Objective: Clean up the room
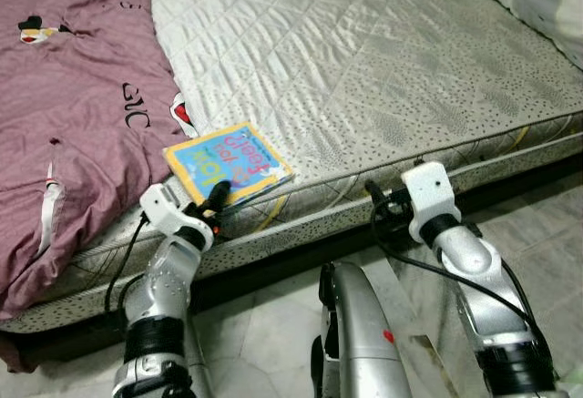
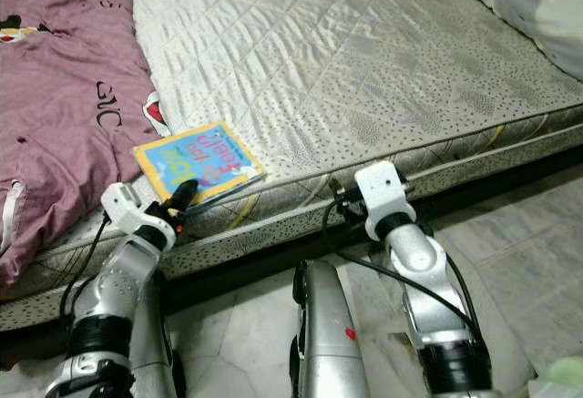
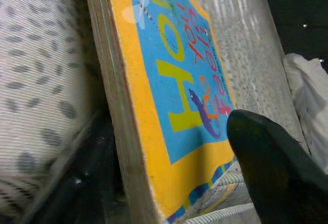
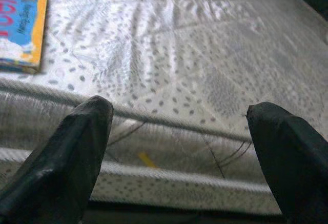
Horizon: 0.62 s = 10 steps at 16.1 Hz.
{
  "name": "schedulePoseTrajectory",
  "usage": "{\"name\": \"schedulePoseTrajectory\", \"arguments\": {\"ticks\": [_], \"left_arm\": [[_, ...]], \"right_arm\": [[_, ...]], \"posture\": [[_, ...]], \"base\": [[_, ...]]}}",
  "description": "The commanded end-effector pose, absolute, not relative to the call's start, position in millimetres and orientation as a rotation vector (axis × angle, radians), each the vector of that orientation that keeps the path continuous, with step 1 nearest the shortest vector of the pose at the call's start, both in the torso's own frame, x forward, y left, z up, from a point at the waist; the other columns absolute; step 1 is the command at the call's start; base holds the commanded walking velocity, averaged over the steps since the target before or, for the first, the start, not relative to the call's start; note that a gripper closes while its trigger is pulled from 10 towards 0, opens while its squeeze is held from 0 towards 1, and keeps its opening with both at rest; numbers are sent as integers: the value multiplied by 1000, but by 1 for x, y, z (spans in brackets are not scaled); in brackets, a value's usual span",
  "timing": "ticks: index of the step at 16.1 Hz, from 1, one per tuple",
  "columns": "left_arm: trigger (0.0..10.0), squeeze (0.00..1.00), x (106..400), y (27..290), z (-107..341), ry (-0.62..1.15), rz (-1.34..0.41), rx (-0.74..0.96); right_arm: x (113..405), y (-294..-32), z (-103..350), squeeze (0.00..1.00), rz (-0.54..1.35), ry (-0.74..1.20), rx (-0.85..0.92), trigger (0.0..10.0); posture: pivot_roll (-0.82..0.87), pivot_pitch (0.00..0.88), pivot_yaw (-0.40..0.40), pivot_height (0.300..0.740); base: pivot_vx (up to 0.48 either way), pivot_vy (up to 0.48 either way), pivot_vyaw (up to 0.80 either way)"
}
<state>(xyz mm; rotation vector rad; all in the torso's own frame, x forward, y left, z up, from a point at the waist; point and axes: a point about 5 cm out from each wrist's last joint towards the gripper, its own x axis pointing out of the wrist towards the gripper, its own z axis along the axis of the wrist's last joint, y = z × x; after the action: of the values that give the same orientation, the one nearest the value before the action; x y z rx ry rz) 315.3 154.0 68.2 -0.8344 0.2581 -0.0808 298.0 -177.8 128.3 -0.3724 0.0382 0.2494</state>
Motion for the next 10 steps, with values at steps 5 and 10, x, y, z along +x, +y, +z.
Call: {"name": "schedulePoseTrajectory", "arguments": {"ticks": [5, 10], "left_arm": [[0, 0, 322, 146, 64, 271, -135, -831], [0, 0, 324, 147, 61, 258, -128, -835]], "right_arm": [[300, -183, 125, 0, 231, 38, -383, 10000], [306, -180, 126, 0, 247, 22, -389, 10000]], "posture": [[-81, 76, -78, 497], [-79, 66, -87, 497]], "base": [[0, 0, 0], [0, 0, 0]]}}
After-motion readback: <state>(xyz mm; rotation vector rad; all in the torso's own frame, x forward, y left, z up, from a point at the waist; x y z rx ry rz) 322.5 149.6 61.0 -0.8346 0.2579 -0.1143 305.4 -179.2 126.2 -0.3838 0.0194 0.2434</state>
